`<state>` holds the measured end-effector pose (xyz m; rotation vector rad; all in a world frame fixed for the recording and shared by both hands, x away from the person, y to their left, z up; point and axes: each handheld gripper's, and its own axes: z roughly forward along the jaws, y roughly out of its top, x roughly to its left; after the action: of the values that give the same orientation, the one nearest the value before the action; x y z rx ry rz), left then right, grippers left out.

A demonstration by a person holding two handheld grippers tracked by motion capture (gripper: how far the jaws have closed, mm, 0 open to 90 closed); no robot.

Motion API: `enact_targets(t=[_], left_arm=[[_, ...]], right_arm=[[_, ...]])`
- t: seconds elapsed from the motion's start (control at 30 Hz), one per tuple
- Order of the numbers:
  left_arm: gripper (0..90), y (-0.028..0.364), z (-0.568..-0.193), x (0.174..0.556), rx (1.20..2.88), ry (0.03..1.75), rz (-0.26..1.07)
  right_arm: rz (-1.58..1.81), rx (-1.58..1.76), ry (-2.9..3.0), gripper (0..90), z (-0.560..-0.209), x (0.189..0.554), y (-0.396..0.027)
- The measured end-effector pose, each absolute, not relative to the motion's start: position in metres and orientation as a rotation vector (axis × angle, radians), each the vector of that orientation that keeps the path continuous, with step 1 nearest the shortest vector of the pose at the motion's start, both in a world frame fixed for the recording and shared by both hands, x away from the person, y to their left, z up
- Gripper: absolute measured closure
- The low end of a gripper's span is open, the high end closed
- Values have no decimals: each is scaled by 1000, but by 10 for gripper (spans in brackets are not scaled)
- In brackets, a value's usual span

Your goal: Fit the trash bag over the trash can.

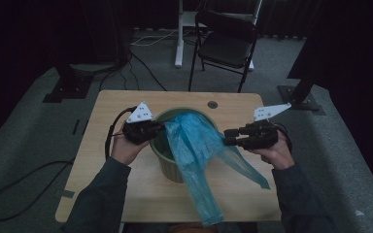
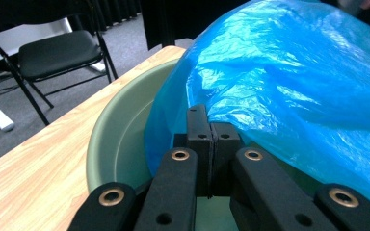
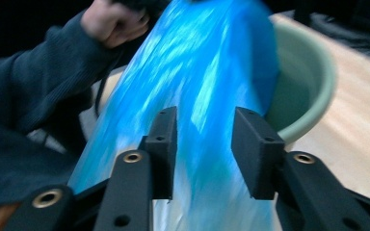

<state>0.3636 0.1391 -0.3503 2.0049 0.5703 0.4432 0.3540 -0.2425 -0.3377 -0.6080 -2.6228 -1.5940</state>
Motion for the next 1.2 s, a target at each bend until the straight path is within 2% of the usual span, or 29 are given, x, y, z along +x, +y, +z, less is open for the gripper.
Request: enact_targets(t=[0.2, 0.27, 0.4, 0.53, 0.67, 0.83, 1.2], left_arm=[[895, 149, -355, 368, 1991, 625, 439], [895, 157, -360, 370, 1987, 655, 432], [886, 165, -363, 371, 1982, 673, 416], [807, 172, -363, 368, 1971, 658, 398], [719, 180, -361, 364, 1967, 643, 394], [670, 187, -363, 362, 1971, 639, 383], [648, 192, -363, 357, 1998, 588, 373]], right_arm=[[-1498, -593, -2665, 547, -350, 345, -240], [-1468, -609, -2715, 601, -353, 346, -235], [-1450, -651, -2741, 809, -352, 351, -231], [-1492, -697, -2718, 885, -345, 358, -232], [-1518, -720, -2706, 896, -338, 360, -236], [-1518, -758, -2711, 899, -335, 359, -242], [-1545, -807, -2707, 900, -330, 362, -249]])
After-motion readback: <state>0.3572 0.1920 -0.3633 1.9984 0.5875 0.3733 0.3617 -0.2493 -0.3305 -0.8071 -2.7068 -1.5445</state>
